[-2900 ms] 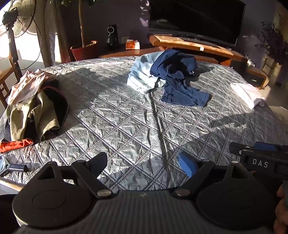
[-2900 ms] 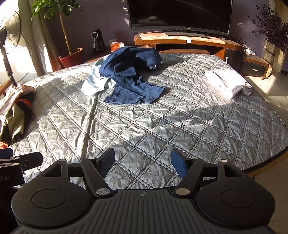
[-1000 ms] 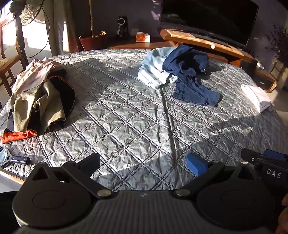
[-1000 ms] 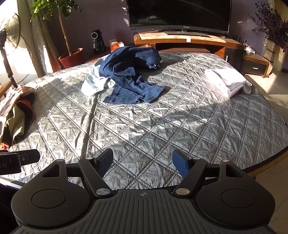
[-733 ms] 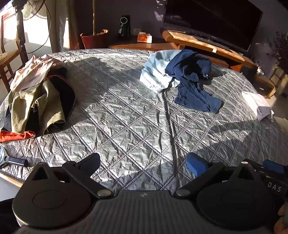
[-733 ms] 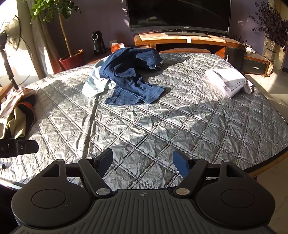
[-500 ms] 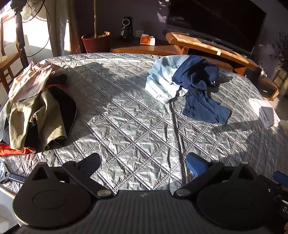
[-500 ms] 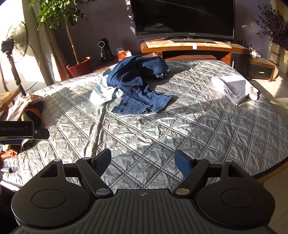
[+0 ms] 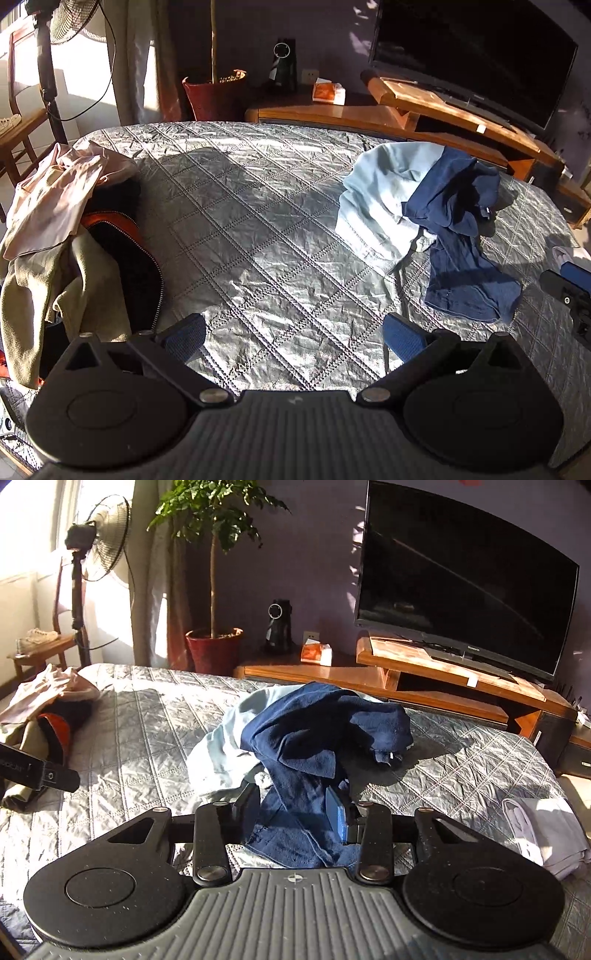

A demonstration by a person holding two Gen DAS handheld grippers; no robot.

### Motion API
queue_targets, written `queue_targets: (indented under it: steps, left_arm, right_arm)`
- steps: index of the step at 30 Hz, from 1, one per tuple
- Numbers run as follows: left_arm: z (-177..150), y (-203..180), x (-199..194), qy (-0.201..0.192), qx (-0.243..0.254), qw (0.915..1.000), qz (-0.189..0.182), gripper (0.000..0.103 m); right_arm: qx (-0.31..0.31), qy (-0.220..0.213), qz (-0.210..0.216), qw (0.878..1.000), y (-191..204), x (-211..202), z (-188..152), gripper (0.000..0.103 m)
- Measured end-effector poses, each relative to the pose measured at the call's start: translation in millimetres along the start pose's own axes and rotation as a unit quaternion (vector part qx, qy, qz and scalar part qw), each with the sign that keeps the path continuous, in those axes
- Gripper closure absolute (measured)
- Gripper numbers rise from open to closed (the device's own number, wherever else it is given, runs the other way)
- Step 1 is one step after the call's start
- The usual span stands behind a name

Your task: Fold clothes

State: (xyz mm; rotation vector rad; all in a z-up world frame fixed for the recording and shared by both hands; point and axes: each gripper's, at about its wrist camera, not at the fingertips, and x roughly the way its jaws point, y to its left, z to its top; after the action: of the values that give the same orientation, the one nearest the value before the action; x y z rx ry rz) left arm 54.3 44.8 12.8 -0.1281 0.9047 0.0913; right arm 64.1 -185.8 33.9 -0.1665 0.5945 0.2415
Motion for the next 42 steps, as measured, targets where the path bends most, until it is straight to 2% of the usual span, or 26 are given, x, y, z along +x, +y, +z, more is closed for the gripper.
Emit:
queue_targets:
  steps: [2,4,5,6,10,12,13,15,16,18,20,21,24,25,26,27,29,30,31,32,33,34,35,38,40,42]
  left_arm:
    - [2,1,2,-0.002,0.000,1.0000,0.007,0.001]
    - [6,2,3,-0.008,0.000,0.9999,0.015,0.001]
    - [7,3,4,-0.009,-0.002,0.9998,0.019,0.001]
    - [9,4,5,-0.011,-0.003,0.9996,0.024,0.001]
    - [16,10,11,-0.007,-0.025,0.9992,0.029,0.001]
    - [18,13,14,-0.007,-0.032,0.9990,0.031,0.001]
    - [19,14,16,-0.006,-0.036,0.9988,0.033,0.001]
    - [21,18,17,-0.004,-0.045,0.9984,0.034,0.001]
    - [21,20,17,-0.005,-0.049,0.9982,0.033,0.001]
    - [22,23,15,-0.006,-0.056,0.9979,0.030,0.001]
    - [23,25,15,-0.007,-0.062,0.9977,0.027,0.001]
    - [23,26,14,-0.008,-0.065,0.9975,0.027,0.001]
    - [24,26,12,-0.010,-0.068,0.9973,0.024,0.001]
    - [24,26,11,-0.011,-0.069,0.9973,0.022,0.001]
    - [24,26,11,-0.013,-0.069,0.9973,0.021,0.001]
    - [25,25,10,-0.014,-0.070,0.9973,0.020,0.001]
    - [25,25,9,-0.015,-0.070,0.9972,0.020,0.001]
    - [25,25,10,-0.015,-0.071,0.9972,0.020,0.001]
    - [25,25,10,-0.015,-0.071,0.9971,0.019,0.001]
    - [26,25,9,-0.016,-0.072,0.9971,0.019,0.001]
    - [26,26,10,-0.016,-0.074,0.9970,0.020,0.001]
    - [26,26,10,-0.016,-0.075,0.9969,0.020,0.001]
    - [26,26,10,-0.015,-0.076,0.9968,0.020,0.001]
    - [26,28,11,-0.010,-0.076,0.9969,0.019,0.001]
    - [27,30,12,-0.008,-0.076,0.9968,0.021,0.001]
    - [28,34,11,-0.008,-0.085,0.9961,0.022,0.001]
  right_arm:
    - [-0.017,0.011,-0.006,1.000,4,23,3,0.054]
    - [-0.035,0.021,-0.012,0.999,9,47,7,0.045]
    - [-0.043,0.027,-0.014,0.999,11,58,8,0.034]
    - [-0.052,0.032,-0.017,0.998,13,70,10,0.029]
    - [-0.086,0.053,-0.029,0.994,22,117,17,0.026]
    - [-0.072,0.059,-0.022,0.995,15,121,15,0.028]
    - [-0.063,0.062,-0.018,0.996,11,122,14,0.033]
    - [-0.044,0.067,-0.011,0.997,4,123,12,0.097]
    - [-0.035,0.069,-0.007,0.997,0,124,11,0.101]
    - [-0.017,0.074,0.001,0.997,-8,126,9,0.101]
    - [0.023,0.019,0.021,0.999,-21,94,17,0.101]
    - [0.033,-0.015,0.016,0.999,-26,73,22,0.101]
    - [0.061,-0.122,-0.051,0.989,-48,13,33,0.101]
    - [0.071,-0.142,-0.083,0.984,-57,-1,37,0.101]
    - [0.074,-0.139,-0.107,0.982,-66,-5,39,0.101]
    - [0.074,-0.132,-0.128,0.980,-75,-7,41,0.096]
    - [0.036,-0.087,-0.140,0.986,-78,2,41,0.091]
    - [0.011,-0.084,-0.139,0.987,-70,3,38,0.085]
    - [-0.012,-0.089,-0.134,0.987,-58,1,34,0.076]
    - [-0.034,-0.094,-0.129,0.987,-44,-1,29,0.047]
    - [-0.036,-0.099,-0.101,0.989,-33,0,27,0.024]
    - [-0.033,-0.104,-0.066,0.992,-24,2,25,0.022]
    - [-0.035,-0.089,-0.039,0.995,-12,10,23,0.025]
    - [-0.055,-0.020,0.041,0.997,25,45,18,0.027]
    - [-0.083,-0.001,0.060,0.995,48,68,12,0.031]
    - [-0.087,0.009,0.064,0.994,56,80,9,0.051]
